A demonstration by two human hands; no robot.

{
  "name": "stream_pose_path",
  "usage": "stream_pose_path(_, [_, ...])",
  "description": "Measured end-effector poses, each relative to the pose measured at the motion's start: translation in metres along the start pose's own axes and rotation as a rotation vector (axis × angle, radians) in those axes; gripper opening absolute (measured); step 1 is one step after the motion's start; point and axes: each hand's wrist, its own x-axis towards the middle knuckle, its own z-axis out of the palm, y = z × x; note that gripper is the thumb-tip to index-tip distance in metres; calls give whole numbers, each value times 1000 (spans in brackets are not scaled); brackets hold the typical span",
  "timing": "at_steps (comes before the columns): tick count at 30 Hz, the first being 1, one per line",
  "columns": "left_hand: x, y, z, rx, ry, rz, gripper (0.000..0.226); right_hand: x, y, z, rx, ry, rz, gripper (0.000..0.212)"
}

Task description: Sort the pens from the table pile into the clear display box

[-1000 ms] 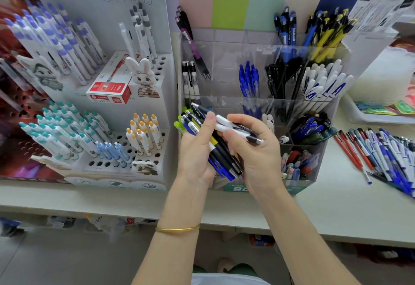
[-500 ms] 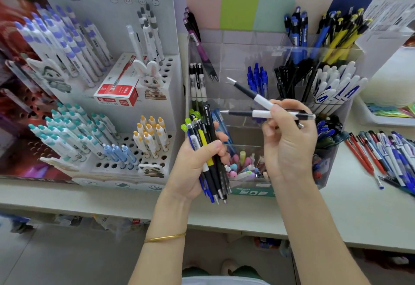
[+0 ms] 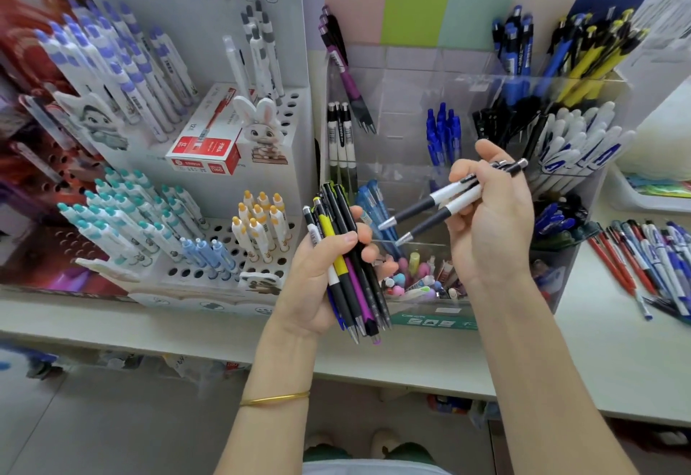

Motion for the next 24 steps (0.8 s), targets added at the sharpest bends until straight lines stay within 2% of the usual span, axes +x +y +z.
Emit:
stream_pose_path(4, [2, 6, 5, 25, 78, -11, 31, 8, -4, 9, -252, -91, -44, 19])
stream_pose_path(6, [5, 12, 10, 73, 112, 3, 29, 13, -12, 18, -270, -160, -99, 19])
stream_pose_path(13, [19, 32, 27, 194, 168, 43, 33, 51, -30, 54, -447, -267, -405, 25])
stream_pose_path(17, [20, 33, 28, 246, 183, 62, 36, 63, -11, 73, -716, -342, -588, 33])
stream_pose_path(21, [17, 31, 27, 267, 187, 76, 37, 64, 15, 80, -1092, -447, -578, 43])
stream_pose_path(24, [14, 29, 26, 256, 186, 82, 35, 61, 28, 80, -1263, -484, -513, 46])
